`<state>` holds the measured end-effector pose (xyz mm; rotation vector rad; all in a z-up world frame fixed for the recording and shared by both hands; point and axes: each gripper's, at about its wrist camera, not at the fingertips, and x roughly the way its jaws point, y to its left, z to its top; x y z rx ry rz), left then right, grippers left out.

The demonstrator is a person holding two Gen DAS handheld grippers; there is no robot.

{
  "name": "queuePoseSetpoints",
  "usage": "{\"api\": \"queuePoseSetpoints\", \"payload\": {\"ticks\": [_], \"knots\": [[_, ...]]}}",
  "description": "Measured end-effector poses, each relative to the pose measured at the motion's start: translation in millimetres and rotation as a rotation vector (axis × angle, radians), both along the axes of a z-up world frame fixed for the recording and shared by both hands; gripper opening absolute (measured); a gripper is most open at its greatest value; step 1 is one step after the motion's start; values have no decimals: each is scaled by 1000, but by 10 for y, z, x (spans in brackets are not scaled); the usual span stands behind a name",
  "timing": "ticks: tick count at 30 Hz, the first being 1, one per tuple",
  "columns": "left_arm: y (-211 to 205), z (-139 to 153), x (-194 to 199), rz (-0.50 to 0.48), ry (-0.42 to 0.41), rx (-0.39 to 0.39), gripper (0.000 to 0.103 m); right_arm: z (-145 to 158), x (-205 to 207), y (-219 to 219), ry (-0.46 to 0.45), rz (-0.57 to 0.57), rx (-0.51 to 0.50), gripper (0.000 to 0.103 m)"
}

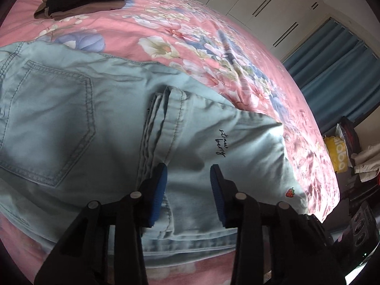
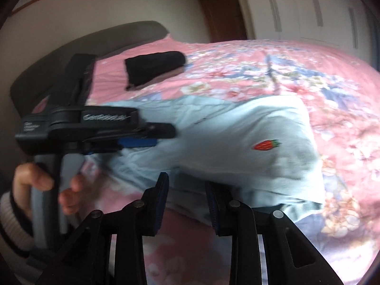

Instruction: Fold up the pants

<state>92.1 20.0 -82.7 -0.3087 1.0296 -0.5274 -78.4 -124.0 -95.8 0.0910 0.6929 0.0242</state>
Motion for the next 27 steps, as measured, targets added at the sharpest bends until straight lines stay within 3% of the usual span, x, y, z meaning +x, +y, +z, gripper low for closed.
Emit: {"api": "queuePoseSetpoints", "payload": {"ticks": [2,4,8,10,13,14,16,19,21,23,24,25,27], "knots": [[-40,2,3,-9,-2,8,37,13,-102,-157,16,-146,-53,29],[-88,1,-7,-24,-10,27,37,27,-221,-394,41,-213,18,26],[-108,1,-40,-41,-33,68,36,26,-326,-495,119,-182,73,22],[-73,-14,-41,-51,-36,67,31,86,-436,-538,130,-139,110,30],[5,-39,-37,-65,-39,75,21,253,-498,-712,73,-106,192,33],[29,-45,-36,-67,-35,74,20,334,-508,-750,39,-112,177,34],[49,-32,-55,-73,-31,76,20,446,-391,-751,-4,-104,136,46],[59,-14,-96,-74,-37,93,20,495,-25,-641,-5,-32,103,46],[105,17,-109,-59,-24,84,21,448,213,-542,45,17,88,46],[193,110,-139,-38,-32,72,43,379,333,-480,95,42,92,46],[258,160,-146,-23,-47,65,65,347,348,-458,111,63,103,46],[336,194,-140,-9,-49,36,71,331,321,-429,116,80,105,46],[484,180,-76,6,5,-52,70,287,263,-363,110,118,90,46]]}}
